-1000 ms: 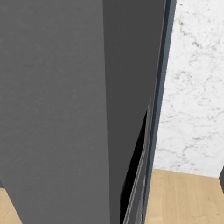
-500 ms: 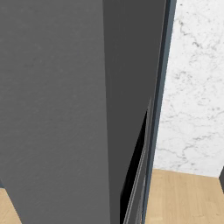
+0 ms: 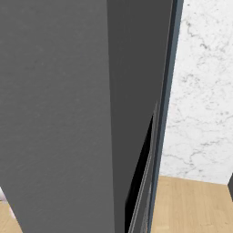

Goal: Place one corn and one chicken drumstick in each tupperware on the nearby counter, to pack two identical lunches.

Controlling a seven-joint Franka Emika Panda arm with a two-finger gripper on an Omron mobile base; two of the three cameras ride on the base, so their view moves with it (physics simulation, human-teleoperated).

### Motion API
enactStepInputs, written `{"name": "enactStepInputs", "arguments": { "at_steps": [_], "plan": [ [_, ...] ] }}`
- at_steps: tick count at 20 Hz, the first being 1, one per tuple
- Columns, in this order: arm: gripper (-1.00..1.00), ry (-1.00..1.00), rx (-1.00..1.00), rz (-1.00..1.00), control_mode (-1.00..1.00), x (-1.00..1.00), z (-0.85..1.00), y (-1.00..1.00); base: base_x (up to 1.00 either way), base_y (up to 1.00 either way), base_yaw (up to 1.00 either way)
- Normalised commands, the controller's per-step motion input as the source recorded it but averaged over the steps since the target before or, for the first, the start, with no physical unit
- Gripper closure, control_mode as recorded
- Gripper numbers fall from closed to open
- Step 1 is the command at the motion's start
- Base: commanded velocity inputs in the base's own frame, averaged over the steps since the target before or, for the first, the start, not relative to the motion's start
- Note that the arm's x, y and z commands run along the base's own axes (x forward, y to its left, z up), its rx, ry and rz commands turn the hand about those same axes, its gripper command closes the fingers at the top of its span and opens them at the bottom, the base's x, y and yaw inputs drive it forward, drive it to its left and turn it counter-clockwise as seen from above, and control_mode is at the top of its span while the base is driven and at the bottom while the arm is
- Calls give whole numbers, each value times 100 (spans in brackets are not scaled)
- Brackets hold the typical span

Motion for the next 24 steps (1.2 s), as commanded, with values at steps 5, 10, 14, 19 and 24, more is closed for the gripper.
{"name": "enactStepInputs", "arguments": {
  "at_steps": [5, 10, 14, 19, 24],
  "plan": [
    [100, 16, -8, 8, -100, -100, -20, -9, 0, 0, 0],
    [100, 55, -25, 13, -100, -100, -87, 0, 0, 0, 0],
    [100, 68, -39, 12, -100, -100, -100, 0, 0, 0, 0],
    [100, 13, -9, 3, 100, -20, -20, 0, -80, 5, 12],
    [100, 0, 0, 0, 100, 0, 0, 0, -95, 74, 28]
  ]
}}
